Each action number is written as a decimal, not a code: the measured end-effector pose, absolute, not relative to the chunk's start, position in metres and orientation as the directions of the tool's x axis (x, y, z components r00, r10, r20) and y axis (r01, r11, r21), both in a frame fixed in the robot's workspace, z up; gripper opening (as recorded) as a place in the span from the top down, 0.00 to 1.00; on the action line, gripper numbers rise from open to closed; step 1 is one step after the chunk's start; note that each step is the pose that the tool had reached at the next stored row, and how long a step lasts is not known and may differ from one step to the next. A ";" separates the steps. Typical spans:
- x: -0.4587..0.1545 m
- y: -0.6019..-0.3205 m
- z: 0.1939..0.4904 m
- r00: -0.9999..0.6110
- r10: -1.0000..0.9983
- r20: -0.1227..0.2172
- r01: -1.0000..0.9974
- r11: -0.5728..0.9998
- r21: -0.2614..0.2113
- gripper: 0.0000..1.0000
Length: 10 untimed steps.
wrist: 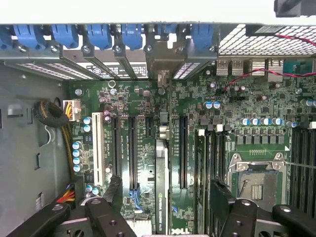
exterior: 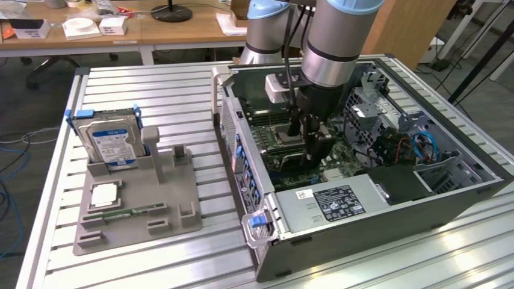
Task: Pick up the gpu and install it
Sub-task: 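Insert the gpu into the slot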
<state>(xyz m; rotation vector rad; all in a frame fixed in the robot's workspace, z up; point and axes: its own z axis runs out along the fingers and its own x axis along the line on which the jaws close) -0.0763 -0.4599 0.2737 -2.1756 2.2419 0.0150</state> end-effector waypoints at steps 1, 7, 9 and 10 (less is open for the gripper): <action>-0.076 -0.460 0.274 -0.030 -0.999 -0.019 -1.000 0.030 -0.005 0.20; -0.076 -0.460 0.274 -0.030 -0.999 -0.019 -1.000 0.030 -0.005 0.40; -0.076 -0.460 0.274 -0.030 -0.999 -0.019 -1.000 0.030 -0.005 0.45; -0.076 -0.460 0.274 -0.030 -0.999 -0.019 -1.000 0.030 -0.005 0.51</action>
